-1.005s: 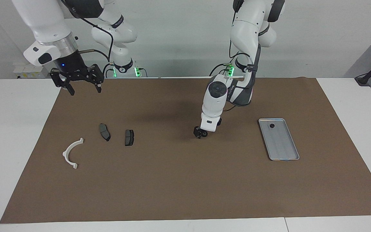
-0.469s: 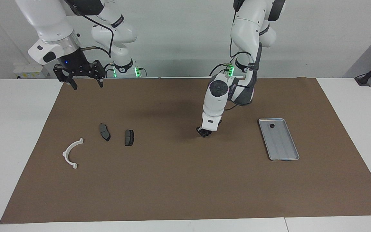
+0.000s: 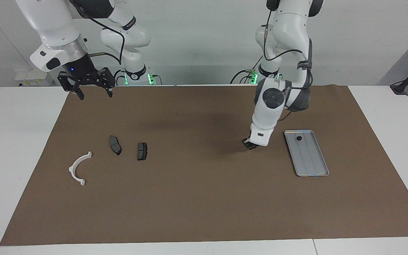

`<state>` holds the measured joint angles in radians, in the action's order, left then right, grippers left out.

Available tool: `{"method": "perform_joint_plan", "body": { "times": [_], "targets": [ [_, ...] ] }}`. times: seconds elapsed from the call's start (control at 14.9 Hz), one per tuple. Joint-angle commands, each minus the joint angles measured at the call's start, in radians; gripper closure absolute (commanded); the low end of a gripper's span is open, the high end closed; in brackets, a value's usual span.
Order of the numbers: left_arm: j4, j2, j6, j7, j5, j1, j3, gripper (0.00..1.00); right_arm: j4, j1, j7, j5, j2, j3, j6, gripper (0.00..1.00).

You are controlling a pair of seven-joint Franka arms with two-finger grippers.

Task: Pick bearing gear from pile to tray
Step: 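Carry the ring with the left gripper into the tray and lower it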

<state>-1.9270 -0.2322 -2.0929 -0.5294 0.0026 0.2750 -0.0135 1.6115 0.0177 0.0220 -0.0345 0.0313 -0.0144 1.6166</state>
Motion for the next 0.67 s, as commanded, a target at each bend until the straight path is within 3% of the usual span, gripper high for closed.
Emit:
{"method": "perform_joint_plan", "body": {
  "times": [0.0, 0.2, 0.34, 0.6],
  "targets": [
    [-0.050, 0.036, -0.001, 0.249, 0.004, -0.144, 0.017, 1.00, 0.045, -0.018, 0.015, 0.005, 0.029, -0.009, 0.016, 0.00],
    [-0.049, -0.002, -0.054, 0.470, 0.002, -0.230, 0.015, 1.00, 0.044, -0.018, 0.015, 0.005, 0.029, -0.007, 0.006, 0.00],
    [-0.049, -0.041, -0.111, 0.512, 0.002, -0.238, 0.015, 0.95, 0.042, -0.018, 0.015, 0.005, 0.029, -0.007, 0.006, 0.00],
    [-0.036, -0.064, -0.148, 0.592, 0.002, -0.246, 0.015, 0.95, 0.042, -0.028, 0.016, 0.005, 0.027, -0.007, 0.011, 0.00]
  ]
}}
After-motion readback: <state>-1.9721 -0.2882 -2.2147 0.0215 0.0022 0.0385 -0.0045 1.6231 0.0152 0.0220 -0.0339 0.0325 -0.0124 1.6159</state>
